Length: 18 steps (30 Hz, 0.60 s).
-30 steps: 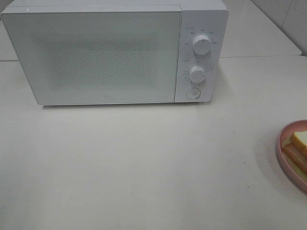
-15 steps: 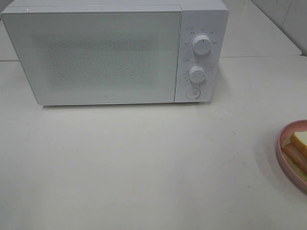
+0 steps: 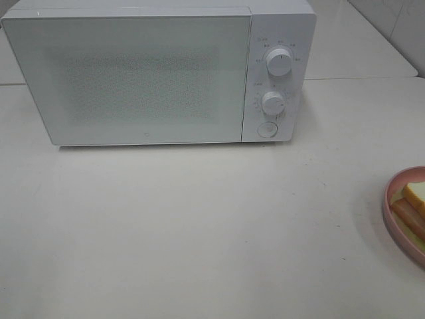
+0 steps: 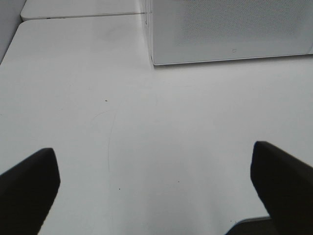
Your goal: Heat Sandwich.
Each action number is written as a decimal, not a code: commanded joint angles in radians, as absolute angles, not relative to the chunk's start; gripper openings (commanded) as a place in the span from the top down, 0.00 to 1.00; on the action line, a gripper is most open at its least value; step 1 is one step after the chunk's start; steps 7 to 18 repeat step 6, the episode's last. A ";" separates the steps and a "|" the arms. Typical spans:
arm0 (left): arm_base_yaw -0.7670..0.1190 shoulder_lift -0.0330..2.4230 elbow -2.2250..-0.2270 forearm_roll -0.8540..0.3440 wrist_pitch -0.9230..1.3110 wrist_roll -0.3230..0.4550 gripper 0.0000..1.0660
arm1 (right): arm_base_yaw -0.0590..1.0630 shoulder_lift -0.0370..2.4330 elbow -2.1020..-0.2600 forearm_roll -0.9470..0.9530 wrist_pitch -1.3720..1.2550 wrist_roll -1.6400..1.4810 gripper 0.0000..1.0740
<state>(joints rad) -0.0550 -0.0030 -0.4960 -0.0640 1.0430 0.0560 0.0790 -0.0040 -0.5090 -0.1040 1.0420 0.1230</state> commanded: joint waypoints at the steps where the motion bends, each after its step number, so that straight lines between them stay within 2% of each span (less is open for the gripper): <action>1: -0.052 -0.026 -0.492 -0.068 1.037 0.051 0.07 | 0.070 -0.025 -0.504 -0.105 1.042 0.110 0.29; 18: -0.052 -0.026 -0.492 -0.068 1.037 0.051 0.07 | 0.070 -0.025 -0.504 -0.105 1.042 0.110 0.29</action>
